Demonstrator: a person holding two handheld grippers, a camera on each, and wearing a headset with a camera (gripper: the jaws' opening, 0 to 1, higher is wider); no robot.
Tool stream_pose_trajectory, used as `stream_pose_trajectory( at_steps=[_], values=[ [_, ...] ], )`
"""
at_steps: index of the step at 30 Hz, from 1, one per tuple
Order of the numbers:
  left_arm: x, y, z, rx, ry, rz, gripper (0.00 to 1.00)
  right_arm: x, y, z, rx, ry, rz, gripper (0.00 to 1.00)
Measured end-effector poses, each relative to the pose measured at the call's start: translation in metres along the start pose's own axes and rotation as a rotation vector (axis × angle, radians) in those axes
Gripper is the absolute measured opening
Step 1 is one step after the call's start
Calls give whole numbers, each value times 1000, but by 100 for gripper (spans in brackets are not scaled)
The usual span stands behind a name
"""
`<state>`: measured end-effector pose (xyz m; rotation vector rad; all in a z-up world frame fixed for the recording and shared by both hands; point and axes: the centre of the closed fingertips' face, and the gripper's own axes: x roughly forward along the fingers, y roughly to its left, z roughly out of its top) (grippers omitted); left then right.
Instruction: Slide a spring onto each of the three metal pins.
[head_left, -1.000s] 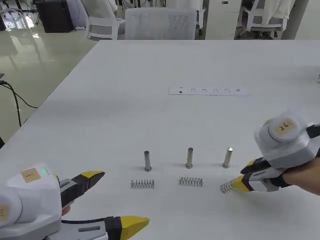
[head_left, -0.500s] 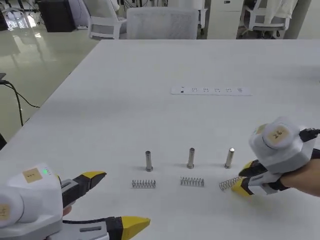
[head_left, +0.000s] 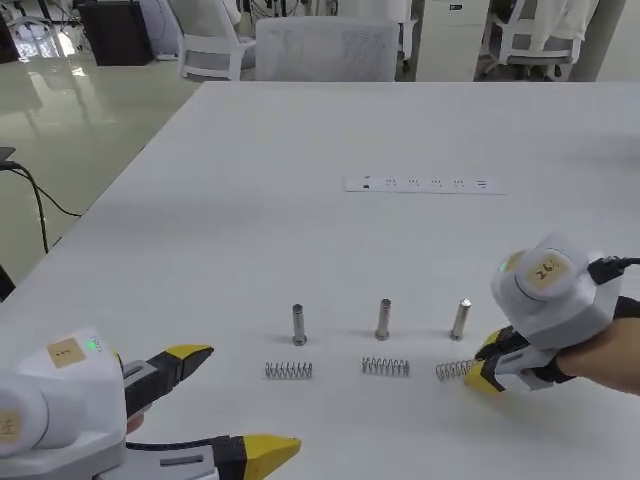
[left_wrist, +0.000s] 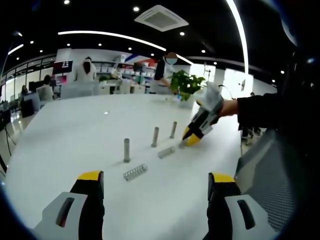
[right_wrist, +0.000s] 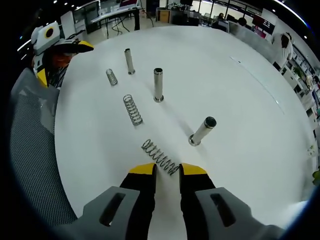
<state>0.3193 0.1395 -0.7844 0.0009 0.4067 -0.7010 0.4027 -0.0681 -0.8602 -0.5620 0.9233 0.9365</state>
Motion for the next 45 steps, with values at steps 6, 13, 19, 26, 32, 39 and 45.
stream_pose_trajectory(
  at_steps=[6,13,19,26,32,39,45],
  values=[
    [0,-1,0,2,2,-3,82,-5,5,-4,3,22,13,13],
    [0,0,0,2,-1,-1,82,-5,15,-12,-22,66,41,10],
    [-1,-1,0,3,-1,-2,81,-4,22,-13,-68,85,56,10],
    [-1,-2,0,1,0,-2,81,-1,23,-10,-185,85,49,12],
    [-1,-1,0,-1,-2,-3,81,0,23,-7,-232,91,57,12],
    [0,-1,1,0,-1,-5,81,-1,25,-10,-100,106,78,10],
    [1,-1,1,6,3,-9,81,-2,30,-11,-97,112,92,11]
  ],
)
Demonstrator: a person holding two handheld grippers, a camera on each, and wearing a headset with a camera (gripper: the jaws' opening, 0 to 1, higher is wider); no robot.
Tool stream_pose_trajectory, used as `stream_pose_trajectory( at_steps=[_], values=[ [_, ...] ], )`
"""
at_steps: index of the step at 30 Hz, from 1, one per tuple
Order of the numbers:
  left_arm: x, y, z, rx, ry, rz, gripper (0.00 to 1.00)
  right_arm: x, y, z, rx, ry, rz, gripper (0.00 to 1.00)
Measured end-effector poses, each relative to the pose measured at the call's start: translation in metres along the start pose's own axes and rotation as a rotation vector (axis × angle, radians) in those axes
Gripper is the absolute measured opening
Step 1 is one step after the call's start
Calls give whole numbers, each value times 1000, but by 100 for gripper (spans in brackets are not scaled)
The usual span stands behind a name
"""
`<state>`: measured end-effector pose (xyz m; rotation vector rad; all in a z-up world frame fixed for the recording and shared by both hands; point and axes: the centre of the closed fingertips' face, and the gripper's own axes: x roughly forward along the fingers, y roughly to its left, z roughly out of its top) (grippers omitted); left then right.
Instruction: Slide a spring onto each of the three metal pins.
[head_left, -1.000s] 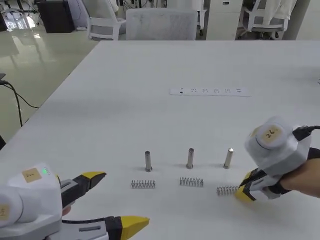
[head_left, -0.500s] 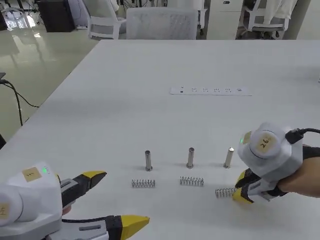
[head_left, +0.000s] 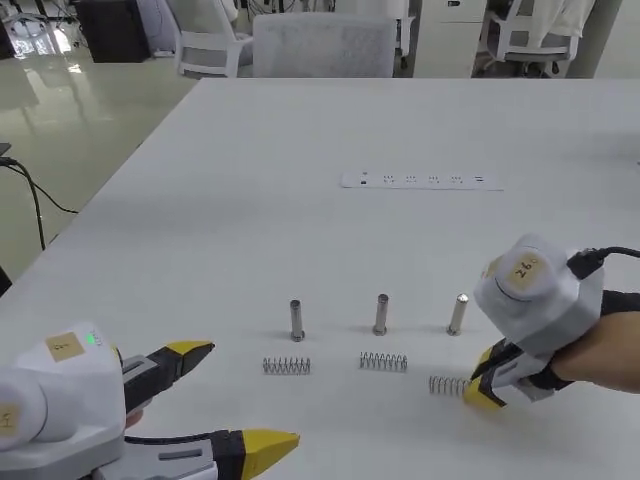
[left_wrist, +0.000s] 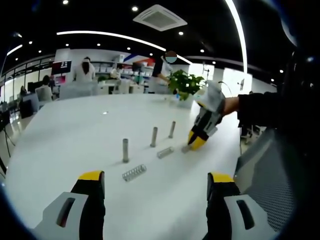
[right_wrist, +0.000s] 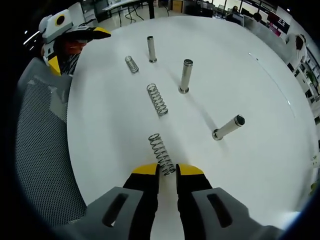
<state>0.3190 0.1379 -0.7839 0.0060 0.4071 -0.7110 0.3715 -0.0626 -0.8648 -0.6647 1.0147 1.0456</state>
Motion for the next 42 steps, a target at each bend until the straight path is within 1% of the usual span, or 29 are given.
stream_pose_trajectory(
  at_steps=[3,7,11,14,18,22,26,33,36,42],
  values=[
    [0,0,2,3,-3,-1,81,0,2,-1,-44,6,3,13],
    [0,-1,3,10,-2,-5,81,0,5,-1,-71,20,8,15],
    [-1,-2,6,16,-4,-8,81,-1,7,-3,-101,39,14,11],
    [-2,-3,10,19,-10,-11,81,-1,8,-3,-124,44,16,8],
    [-1,-5,14,29,-13,-18,81,-1,9,-4,-144,61,15,8],
    [-1,-9,17,42,-11,-30,80,-3,9,-6,-137,77,9,8],
    [0,-13,19,53,-9,-46,80,-7,9,-4,-137,72,2,7],
    [2,-20,25,82,-4,-80,78,-19,11,6,-124,44,6,7],
    [3,-24,30,100,-4,-98,77,-23,15,12,-125,33,13,7],
    [10,-34,43,130,-15,-144,74,-32,22,25,-129,1,32,7]
  ],
)
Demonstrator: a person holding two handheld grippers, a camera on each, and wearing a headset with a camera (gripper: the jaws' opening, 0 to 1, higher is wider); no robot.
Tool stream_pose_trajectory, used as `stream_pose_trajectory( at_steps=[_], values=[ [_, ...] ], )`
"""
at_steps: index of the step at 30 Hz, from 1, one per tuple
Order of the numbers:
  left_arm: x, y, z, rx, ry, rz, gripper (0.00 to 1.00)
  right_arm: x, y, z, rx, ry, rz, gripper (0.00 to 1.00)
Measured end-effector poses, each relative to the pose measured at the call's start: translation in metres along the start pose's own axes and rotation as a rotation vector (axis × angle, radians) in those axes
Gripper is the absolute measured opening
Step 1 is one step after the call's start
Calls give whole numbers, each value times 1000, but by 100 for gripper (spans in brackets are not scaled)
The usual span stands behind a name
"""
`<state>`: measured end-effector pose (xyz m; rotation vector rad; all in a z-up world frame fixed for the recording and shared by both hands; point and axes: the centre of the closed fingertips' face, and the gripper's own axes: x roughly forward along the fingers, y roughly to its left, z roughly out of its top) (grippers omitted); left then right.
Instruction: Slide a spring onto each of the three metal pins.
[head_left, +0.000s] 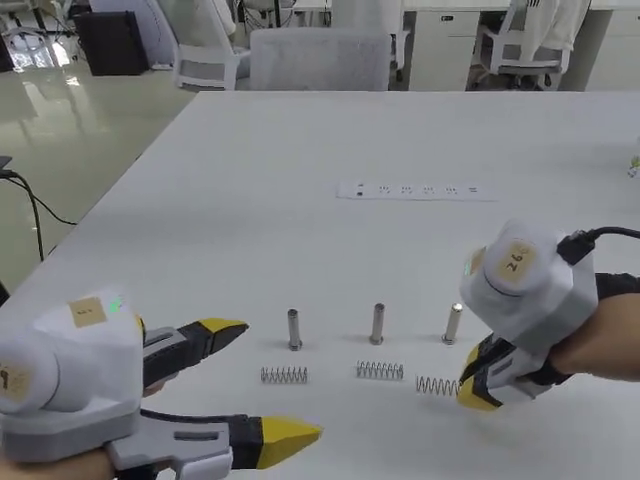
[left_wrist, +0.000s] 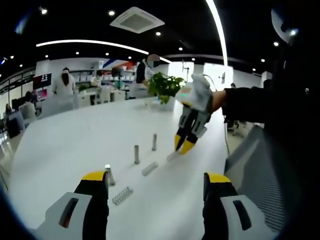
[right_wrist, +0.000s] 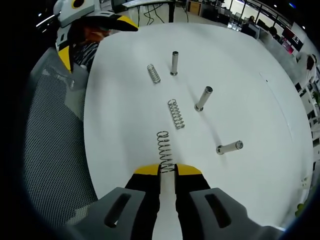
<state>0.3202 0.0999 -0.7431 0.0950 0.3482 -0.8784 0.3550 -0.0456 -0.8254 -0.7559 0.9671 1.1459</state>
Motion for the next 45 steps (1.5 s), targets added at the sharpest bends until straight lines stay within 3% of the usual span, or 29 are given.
stream_pose_trajectory(
  at_steps=[9,16,27,34,45],
  values=[
    [16,-8,18,45,-2,-69,70,-15,2,18,2,-39,9,7],
    [26,-4,24,61,2,-87,67,-21,3,28,-6,-56,15,7],
    [45,-6,5,52,40,-137,61,-18,13,36,-34,-48,42,7],
    [52,-10,-3,33,44,-160,54,-15,17,43,-56,-42,54,7],
    [55,-16,-8,61,50,-184,40,-11,29,59,-115,-39,79,7]
  ],
)
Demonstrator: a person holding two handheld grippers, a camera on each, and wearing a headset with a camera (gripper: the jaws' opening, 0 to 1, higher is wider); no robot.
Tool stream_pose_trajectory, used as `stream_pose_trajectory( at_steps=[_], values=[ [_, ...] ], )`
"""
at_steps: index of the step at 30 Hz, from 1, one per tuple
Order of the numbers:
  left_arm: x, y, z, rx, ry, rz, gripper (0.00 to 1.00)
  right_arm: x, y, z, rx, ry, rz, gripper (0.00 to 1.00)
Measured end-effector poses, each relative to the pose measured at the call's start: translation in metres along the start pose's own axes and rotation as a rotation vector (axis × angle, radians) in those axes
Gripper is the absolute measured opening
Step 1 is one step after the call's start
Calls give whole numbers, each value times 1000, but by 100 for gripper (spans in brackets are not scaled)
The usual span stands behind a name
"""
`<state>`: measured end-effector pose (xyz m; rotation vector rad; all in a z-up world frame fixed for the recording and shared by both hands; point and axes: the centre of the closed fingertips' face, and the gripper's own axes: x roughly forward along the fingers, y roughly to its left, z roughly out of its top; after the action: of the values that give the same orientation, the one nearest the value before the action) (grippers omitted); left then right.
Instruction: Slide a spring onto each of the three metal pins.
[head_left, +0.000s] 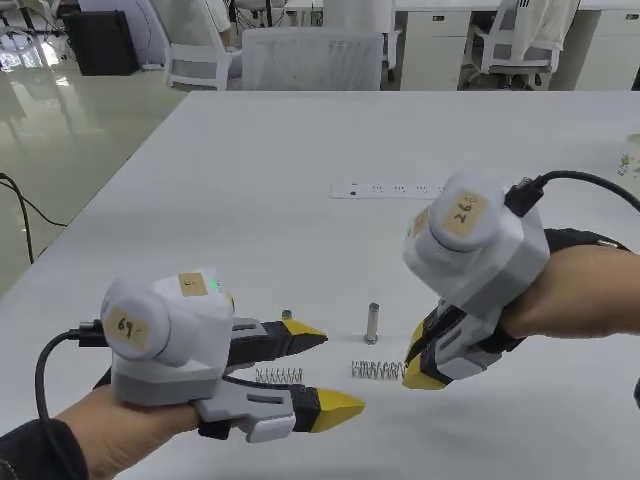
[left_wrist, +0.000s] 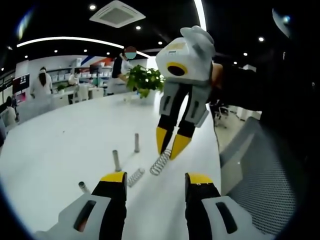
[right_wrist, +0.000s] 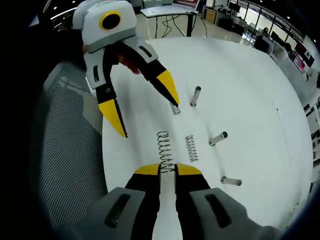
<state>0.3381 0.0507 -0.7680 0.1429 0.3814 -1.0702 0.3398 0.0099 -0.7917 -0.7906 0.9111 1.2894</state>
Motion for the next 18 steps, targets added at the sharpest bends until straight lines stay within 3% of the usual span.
stream_pose_trajectory(
  at_steps=[18],
  values=[
    [3,-13,-6,56,24,-48,24,3,18,10,-76,5,50,7]
  ],
)
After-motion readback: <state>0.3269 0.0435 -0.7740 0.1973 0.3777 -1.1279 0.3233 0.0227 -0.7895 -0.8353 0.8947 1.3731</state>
